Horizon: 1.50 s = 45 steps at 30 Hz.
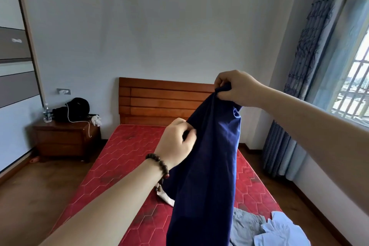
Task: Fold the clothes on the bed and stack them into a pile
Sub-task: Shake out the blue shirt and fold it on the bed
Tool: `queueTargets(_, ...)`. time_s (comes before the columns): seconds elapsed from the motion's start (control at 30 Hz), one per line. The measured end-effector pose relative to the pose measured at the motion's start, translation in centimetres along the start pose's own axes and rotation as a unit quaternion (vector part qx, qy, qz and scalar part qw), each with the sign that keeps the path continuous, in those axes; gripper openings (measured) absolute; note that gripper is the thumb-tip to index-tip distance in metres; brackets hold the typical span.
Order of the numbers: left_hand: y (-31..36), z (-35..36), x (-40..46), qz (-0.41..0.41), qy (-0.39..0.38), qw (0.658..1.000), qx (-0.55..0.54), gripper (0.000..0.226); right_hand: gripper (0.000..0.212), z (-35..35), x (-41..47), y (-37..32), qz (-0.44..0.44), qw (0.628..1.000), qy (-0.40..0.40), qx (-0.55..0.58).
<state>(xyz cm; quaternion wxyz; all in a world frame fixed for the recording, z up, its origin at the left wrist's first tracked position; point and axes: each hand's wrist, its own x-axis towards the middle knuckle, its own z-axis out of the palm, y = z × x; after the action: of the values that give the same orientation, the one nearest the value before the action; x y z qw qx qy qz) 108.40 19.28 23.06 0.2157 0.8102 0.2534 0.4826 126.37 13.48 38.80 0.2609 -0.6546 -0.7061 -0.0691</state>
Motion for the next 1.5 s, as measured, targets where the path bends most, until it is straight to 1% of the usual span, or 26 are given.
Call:
queueTargets(0.07,0.5,1.3,-0.6,0.000,-0.003,1.000,0.000,0.030,0.010,-0.1,0.2,-0.2,0.000,0.999,0.009,-0.033)
queueTargets(0.1,0.7,1.9,-0.8,-0.001,-0.004,1.000,0.011,0.033,0.013,-0.2,0.3,-0.3,-0.004,0.999,0.007,-0.048)
queueTargets(0.2,0.5,3.5,-0.8,-0.002,0.002,0.999,0.052,0.026,0.018,-0.3,0.3,-0.3,-0.006,0.998,0.000,-0.069)
queueTargets(0.27,0.0,3.8,-0.7,0.000,0.011,0.999,0.051,0.021,0.017,-0.6,0.2,0.1,0.001,0.997,0.000,-0.077)
queueTargets(0.33,-0.5,3.6,-0.6,0.005,0.013,0.999,0.048,0.022,0.018,-1.2,-0.1,0.8,0.010,0.997,-0.012,-0.079)
queueTargets(0.43,-1.2,1.7,0.4,0.012,0.001,0.999,0.044,0.024,0.017,-2.1,-0.8,2.2,0.014,0.994,-0.049,-0.095)
queueTargets(0.57,-1.8,-1.8,2.8,0.012,0.009,0.999,0.031,0.027,0.015,-2.8,-1.6,3.9,0.021,0.988,-0.097,-0.115)
queueTargets(0.63,-1.8,-2.7,3.7,0.016,-0.011,1.000,0.022,0.027,0.015,-2.8,-1.6,4.3,0.025,0.985,-0.109,-0.130)
queueTargets(0.7,-1.7,-3.1,4.1,0.017,-0.061,0.998,0.014,0.021,0.016,-2.7,-1.4,4.5,0.026,0.983,-0.107,-0.145)
queueTargets(0.77,-1.9,-3.2,4.2,0.026,-0.101,0.994,0.023,0.015,0.016,-2.5,-1.2,4.4,0.028,0.985,-0.099,-0.136)
queueTargets(0.83,-2.3,-3.3,4.1,0.035,-0.108,0.993,0.037,0.015,0.018,-2.3,-1.0,4.2,0.027,0.988,-0.097,-0.113)
queueTargets(0.9,-2.8,-3.3,3.9,0.035,-0.098,0.993,0.048,0.019,0.023,-1.9,-0.9,3.9,0.017,0.987,-0.114,-0.112)
queueTargets(0.93,-3.1,-3.2,3.8,0.029,-0.093,0.994,0.051,0.022,0.023,-1.6,-0.8,3.8,0.013,0.985,-0.125,-0.119)
queueTargets(1.0,-3.6,-3.1,3.4,0.017,-0.087,0.995,0.048,0.027,0.014,-1.0,-0.6,3.7,0.014,0.984,-0.134,-0.121)
queueTargets(1.07,-4.0,-3.0,3.0,0.008,-0.092,0.995,0.031,0.027,0.006,-0.6,-0.4,3.7,0.017,0.986,-0.129,-0.108)
queueTargets(1.13,-4.5,-3.0,2.5,0.004,-0.103,0.994,0.023,0.019,0.004,-0.3,-0.3,3.9,0.013,0.987,-0.119,-0.104)
queueTargets(1.2,-5.1,-3.1,1.8,-0.001,-0.116,0.992,0.042,0.014,0.003,-0.1,-0.2,4.0,0.008,0.989,-0.103,-0.108)
queueTargets(1.3,-6.1,-2.7,0.5,-0.019,-0.131,0.989,0.066,0.019,0.003,0.0,0.1,4.1,0.010,0.992,-0.075,-0.098)
queueTargets(1.43,-6.8,-1.3,-1.8,-0.042,-0.150,0.987,0.040,0.025,0.004,0.1,0.3,4.0,0.003,0.994,-0.054,-0.100)
queueTargets(1.5,-7.2,-0.3,-3.1,-0.052,-0.162,0.984,0.043,0.022,0.004,0.2,0.3,3.8,-0.001,0.993,-0.049,-0.106)
